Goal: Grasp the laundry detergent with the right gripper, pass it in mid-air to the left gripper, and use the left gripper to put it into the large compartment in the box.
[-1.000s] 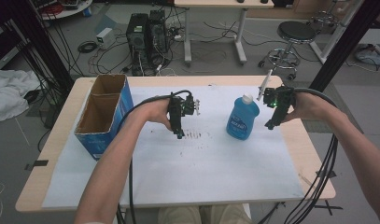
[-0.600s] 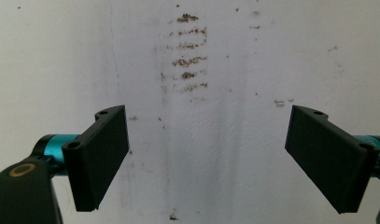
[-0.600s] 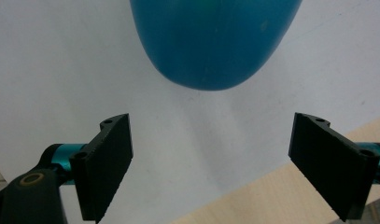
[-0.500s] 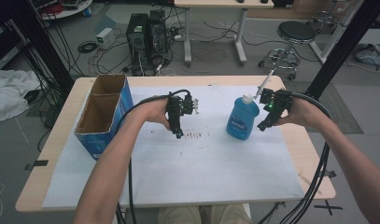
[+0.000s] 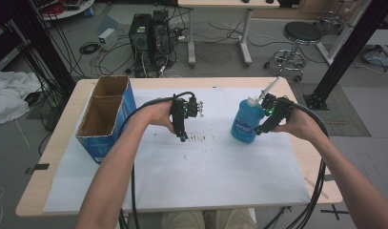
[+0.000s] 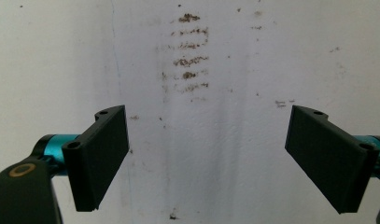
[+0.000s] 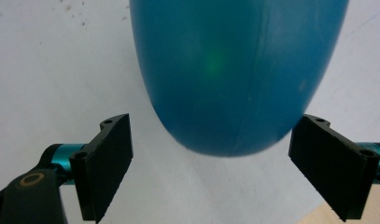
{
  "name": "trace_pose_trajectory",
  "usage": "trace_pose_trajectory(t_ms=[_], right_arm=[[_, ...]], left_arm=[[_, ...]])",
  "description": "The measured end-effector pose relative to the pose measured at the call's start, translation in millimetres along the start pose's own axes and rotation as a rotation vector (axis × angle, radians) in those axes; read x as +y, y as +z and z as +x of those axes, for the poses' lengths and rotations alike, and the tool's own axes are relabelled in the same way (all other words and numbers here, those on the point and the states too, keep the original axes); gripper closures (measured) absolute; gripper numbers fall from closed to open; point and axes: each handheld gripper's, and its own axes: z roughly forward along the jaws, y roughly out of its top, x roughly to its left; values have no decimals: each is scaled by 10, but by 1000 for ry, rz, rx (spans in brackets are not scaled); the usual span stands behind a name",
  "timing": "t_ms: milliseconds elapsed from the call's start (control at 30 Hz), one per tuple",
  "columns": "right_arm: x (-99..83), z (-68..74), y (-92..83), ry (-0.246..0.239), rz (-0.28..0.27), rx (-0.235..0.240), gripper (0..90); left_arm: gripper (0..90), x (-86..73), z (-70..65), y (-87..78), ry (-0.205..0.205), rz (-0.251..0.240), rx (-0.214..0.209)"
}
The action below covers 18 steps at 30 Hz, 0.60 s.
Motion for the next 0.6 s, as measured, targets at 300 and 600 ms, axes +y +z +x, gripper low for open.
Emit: trace_pose_trajectory(t_ms=[300, 600], right_arm=[[2, 68, 89, 31, -82, -40, 130], [-35, 76, 173, 77, -146, -27, 130]], left_arm=[[135, -14, -9, -31, -5, -12, 5], [136, -41, -16, -38, -9, -18, 6]])
